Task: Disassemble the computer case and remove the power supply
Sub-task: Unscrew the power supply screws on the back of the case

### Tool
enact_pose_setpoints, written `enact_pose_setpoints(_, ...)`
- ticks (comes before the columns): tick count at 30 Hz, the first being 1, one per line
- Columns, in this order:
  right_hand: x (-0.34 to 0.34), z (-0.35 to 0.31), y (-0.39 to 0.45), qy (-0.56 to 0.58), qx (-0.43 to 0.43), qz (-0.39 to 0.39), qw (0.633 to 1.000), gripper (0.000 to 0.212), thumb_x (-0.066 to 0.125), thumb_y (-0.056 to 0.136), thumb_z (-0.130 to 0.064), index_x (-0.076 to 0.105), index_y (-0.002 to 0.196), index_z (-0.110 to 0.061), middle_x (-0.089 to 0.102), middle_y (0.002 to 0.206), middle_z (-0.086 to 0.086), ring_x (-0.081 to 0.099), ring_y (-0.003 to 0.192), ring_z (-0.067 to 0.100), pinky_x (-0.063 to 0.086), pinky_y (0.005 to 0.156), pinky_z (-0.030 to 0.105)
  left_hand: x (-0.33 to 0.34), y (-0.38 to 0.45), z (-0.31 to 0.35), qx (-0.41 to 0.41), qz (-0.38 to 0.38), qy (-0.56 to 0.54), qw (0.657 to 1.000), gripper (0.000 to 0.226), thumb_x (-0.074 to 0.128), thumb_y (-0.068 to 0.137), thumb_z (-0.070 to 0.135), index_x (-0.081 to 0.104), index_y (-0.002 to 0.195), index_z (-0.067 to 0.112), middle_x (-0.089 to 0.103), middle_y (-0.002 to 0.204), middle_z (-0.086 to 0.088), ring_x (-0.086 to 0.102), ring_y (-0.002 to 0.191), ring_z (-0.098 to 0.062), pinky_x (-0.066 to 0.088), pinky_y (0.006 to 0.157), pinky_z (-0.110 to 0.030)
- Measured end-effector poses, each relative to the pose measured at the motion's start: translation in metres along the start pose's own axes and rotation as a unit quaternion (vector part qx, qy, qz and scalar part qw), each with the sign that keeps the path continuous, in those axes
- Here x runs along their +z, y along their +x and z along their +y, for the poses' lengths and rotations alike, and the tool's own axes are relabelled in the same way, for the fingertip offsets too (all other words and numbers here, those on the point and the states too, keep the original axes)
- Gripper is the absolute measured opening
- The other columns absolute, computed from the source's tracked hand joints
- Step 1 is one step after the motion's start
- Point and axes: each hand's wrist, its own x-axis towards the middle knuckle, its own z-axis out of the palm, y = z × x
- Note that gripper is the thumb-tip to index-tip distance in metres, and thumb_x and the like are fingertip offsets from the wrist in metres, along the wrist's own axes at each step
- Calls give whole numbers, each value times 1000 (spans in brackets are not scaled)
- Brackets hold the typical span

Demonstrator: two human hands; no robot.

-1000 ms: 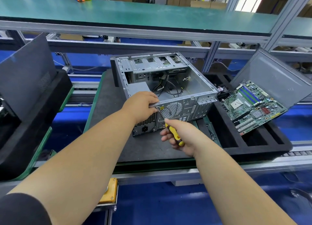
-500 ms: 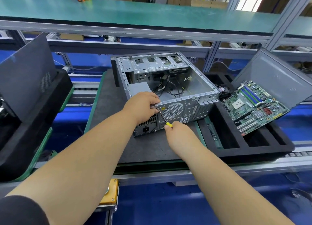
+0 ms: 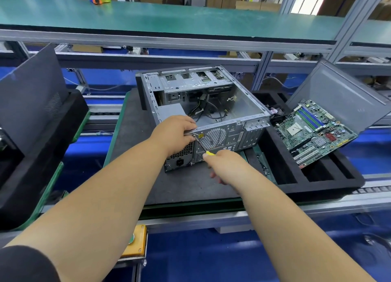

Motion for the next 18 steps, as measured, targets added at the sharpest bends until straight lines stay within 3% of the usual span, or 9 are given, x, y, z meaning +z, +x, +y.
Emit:
enact_pose_setpoints(4,-8,8,1,314,85,-102,940,35,52,100,-32,65,80,-5,67,67,8,45,41,9,38,42,18,-1,0,0,-1,-1,-2,1000,33,69,87,28,68,120,26,58,129,13,48,123,-12,40,101,-30)
enact_pose_setpoints(8,-5,11,2,480,140,-161,851,29,50,98,-24,57,75,-7,60,62,6,33,31,6,26,32,16,0,0,1,-1,-3,5,1000,34,69,87,29,67,121,26,58,130,13,47,123,-13,40,102,-32)
enact_pose_setpoints(10,2,13,3,503,137,-153,839,29,48,98,-23,54,74,-7,56,61,5,28,29,6,22,32,16,0,1,0,0,-1,8,1000,34,69,87,29,68,120,25,58,130,12,47,123,-13,40,102,-32)
enact_pose_setpoints(12,10,12,5,454,110,-117,877,29,46,100,-23,52,75,-9,52,61,4,27,31,8,21,35,18,0,1,0,6,0,10,1000,32,69,86,28,69,118,24,59,129,12,48,122,-14,40,102,-32)
enact_pose_setpoints(13,12,11,4,386,88,-82,915,27,45,101,-22,51,77,-10,51,63,4,29,35,10,22,38,19,0,1,-1,7,1,10,1000,31,70,86,28,69,117,23,59,129,12,48,122,-14,40,101,-32)
enact_pose_setpoints(15,17,8,1,151,17,17,988,20,45,100,-23,48,84,-12,54,75,6,41,50,17,27,48,26,0,1,-1,8,2,9,1000,30,70,86,28,70,115,22,59,128,12,49,121,-14,41,100,-31)
enact_pose_setpoints(16,19,8,-1,17,-29,66,997,16,45,100,-24,47,89,-13,57,85,7,49,62,21,31,54,28,0,1,-1,9,2,8,1000,30,70,86,28,70,115,22,59,128,11,49,120,-14,41,99,-31)
enact_pose_setpoints(18,27,8,-6,-191,-91,134,968,15,45,101,-26,44,107,-12,57,107,8,60,86,27,37,63,30,0,1,-1,11,1,9,1000,29,70,86,28,71,114,22,59,128,11,49,119,-14,41,99,-30)
